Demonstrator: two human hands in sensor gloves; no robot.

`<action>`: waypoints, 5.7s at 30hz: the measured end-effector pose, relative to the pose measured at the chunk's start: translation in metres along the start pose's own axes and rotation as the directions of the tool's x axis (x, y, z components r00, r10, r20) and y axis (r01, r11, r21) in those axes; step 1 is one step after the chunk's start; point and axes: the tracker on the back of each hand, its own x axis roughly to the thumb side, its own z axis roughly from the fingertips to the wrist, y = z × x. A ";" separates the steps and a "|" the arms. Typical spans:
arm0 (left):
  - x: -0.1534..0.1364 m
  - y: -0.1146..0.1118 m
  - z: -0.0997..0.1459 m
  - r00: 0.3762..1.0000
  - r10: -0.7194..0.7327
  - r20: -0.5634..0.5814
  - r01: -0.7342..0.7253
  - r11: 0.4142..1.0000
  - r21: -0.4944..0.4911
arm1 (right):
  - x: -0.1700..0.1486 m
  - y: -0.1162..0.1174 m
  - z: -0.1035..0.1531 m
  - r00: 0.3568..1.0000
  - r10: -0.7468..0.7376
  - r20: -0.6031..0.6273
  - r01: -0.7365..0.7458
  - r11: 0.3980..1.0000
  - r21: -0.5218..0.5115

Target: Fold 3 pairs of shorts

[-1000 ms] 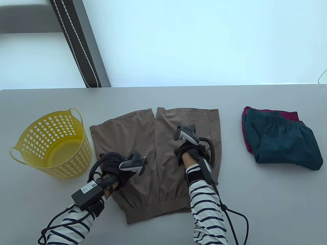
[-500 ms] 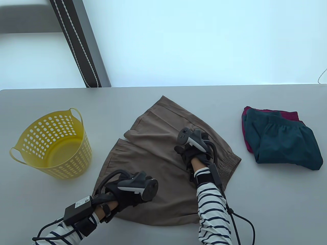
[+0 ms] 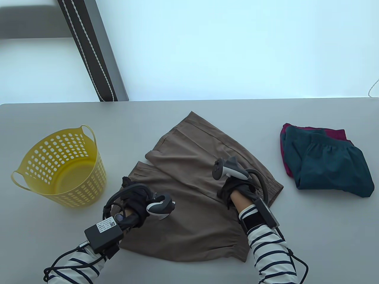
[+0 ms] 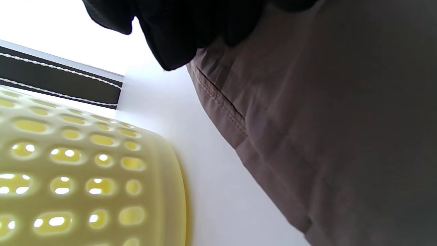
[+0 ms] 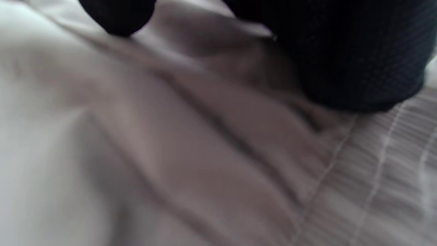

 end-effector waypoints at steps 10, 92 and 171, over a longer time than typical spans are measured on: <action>-0.008 -0.041 0.034 0.937 0.253 0.240 -0.255 0.967 -0.024 | -0.003 -0.006 -0.037 0.972 -0.214 -0.094 0.208 0.975 -0.075; -0.063 -0.045 0.118 0.856 0.497 0.144 -0.458 0.599 0.656 | -0.121 0.033 0.132 0.965 -0.162 0.206 0.255 0.759 -0.599; -0.023 -0.074 0.103 0.912 0.388 0.135 -0.405 0.793 0.455 | -0.017 0.027 0.012 0.830 -0.554 0.067 0.554 0.804 -0.215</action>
